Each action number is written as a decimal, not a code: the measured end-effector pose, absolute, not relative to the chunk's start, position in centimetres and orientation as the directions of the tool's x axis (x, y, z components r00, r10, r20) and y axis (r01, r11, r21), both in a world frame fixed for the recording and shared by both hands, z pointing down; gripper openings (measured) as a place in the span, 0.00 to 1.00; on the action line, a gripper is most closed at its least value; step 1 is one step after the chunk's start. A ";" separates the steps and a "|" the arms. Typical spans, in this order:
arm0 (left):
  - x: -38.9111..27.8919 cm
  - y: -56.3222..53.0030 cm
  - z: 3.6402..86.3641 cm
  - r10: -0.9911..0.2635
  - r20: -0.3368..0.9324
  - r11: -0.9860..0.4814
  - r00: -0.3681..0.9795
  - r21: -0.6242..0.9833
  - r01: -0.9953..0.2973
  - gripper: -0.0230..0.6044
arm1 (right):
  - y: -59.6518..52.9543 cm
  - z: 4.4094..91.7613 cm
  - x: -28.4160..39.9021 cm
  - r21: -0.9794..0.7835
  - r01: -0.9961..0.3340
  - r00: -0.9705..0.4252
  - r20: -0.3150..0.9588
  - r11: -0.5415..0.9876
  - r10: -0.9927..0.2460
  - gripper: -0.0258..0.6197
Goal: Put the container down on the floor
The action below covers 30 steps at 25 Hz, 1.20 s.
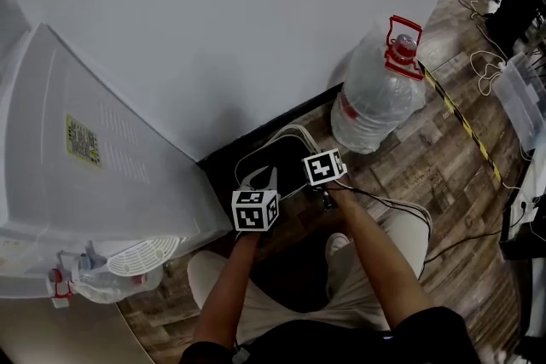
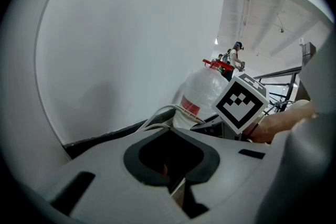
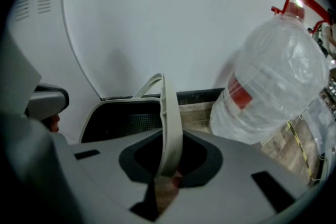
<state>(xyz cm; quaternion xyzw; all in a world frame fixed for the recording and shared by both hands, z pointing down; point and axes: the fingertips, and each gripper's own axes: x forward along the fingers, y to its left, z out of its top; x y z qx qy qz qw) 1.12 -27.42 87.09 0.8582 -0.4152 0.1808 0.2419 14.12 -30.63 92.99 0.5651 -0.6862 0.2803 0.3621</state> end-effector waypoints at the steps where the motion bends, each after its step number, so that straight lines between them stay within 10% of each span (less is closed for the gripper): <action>1: 1.3 -27.5 87.3 -0.622 0.513 -0.538 0.592 0.269 -0.799 0.06 | -30.7 93.2 14.4 0.020 -0.980 -0.100 0.815 0.199 -0.570 0.09; 30: 4.3 -28.1 91.1 -0.565 0.569 -0.530 0.598 0.305 -0.791 0.06 | -30.2 99.9 18.1 -0.040 -0.990 -0.100 0.881 0.139 -0.462 0.19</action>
